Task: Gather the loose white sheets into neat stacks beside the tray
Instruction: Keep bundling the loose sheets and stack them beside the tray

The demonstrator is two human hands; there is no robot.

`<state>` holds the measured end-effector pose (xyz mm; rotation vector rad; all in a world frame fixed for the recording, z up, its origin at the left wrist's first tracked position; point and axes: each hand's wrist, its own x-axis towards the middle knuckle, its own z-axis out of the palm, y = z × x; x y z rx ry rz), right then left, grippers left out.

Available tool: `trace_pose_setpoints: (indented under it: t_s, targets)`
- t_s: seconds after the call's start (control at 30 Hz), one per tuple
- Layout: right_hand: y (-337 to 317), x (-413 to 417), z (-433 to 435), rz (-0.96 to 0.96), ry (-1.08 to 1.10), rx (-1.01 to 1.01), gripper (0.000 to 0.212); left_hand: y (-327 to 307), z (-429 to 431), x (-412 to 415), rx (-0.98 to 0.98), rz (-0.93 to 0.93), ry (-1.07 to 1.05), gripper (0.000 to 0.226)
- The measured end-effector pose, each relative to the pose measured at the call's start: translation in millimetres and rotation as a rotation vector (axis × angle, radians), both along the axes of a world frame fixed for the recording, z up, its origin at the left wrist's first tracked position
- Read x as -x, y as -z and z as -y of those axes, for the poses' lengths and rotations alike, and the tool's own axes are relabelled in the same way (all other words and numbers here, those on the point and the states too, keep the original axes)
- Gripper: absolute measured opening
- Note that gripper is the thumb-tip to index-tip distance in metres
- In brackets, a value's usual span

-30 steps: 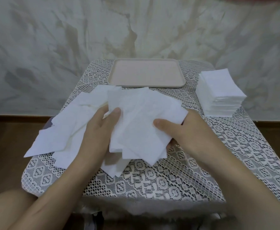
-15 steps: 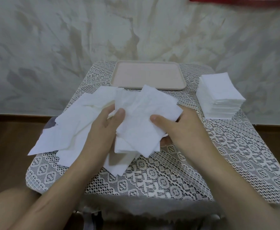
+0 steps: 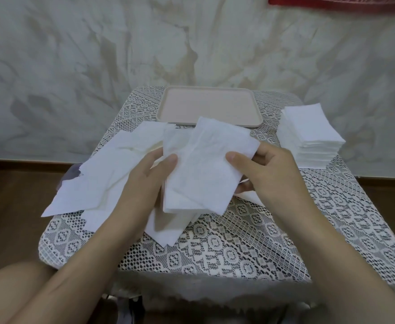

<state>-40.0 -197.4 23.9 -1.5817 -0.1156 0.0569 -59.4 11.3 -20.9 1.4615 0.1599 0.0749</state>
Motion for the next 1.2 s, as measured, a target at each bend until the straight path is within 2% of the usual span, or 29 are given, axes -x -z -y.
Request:
trace_pose_setpoints:
  t_s: [0.3,0.43,0.63,0.77,0.9,1.07,1.2]
  targets:
    - [-9,-3,12,0.102,0.004,0.129,0.005,-7,8,6,-0.002,0.015,0.087,0.055]
    - [-9,-3,18,0.071,-0.014,0.155,0.005,-2,15,7,0.027,-0.002,0.122,0.06]
    - [-3,-1,32,0.021,-0.036,0.187,0.008,7,28,14,0.133,-0.068,0.226,0.053]
    - [5,1,40,-0.006,-0.035,0.238,0.005,12,34,13,0.091,-0.098,0.234,0.054]
    - [10,4,42,-0.026,-0.018,0.227,0.01,13,37,12,0.042,-0.1,0.214,0.043]
    - [10,6,47,0.04,0.02,0.302,0.026,14,40,12,0.007,-0.09,0.156,0.052]
    - [5,3,54,0.106,0.082,0.328,0.026,14,41,12,-0.004,-0.09,0.16,0.052]
